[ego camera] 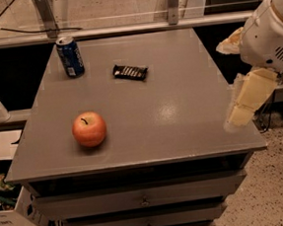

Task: Move apple near pepsi can

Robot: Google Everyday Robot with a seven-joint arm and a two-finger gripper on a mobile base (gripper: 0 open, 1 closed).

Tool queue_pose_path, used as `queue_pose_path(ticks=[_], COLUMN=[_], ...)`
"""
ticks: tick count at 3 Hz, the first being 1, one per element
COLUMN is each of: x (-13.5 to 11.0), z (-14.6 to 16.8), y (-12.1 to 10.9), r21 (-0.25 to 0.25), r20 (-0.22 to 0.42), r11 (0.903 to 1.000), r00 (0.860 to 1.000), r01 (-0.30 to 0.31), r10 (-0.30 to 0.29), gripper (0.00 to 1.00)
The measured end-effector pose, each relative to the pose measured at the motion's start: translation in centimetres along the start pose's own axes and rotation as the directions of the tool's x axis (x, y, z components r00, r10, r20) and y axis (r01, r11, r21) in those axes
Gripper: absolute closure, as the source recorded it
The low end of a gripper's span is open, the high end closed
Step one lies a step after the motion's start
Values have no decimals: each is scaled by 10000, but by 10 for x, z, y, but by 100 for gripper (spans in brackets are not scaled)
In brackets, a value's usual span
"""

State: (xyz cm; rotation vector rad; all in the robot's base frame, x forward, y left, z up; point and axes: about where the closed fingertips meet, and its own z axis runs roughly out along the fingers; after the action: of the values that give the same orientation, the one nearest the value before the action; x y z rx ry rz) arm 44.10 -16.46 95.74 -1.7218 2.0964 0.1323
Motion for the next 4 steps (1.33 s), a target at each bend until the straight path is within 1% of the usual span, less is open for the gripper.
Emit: queue_pose_path(ticks=[1, 2, 3, 4], x=[-31, -73, -73, -73], z=[25, 45, 45, 51], y=[12, 25, 25, 24], r21=[-622, -1212, -1212, -1115], r20=[1153, 2309, 2309, 2512], r11=[9980, 9922, 9922, 9934], r00=[9933, 9730, 9730, 9679], r01=[104, 291, 292, 255], r10=[-32, -3, -4, 34], gripper=[0, 0, 0, 0])
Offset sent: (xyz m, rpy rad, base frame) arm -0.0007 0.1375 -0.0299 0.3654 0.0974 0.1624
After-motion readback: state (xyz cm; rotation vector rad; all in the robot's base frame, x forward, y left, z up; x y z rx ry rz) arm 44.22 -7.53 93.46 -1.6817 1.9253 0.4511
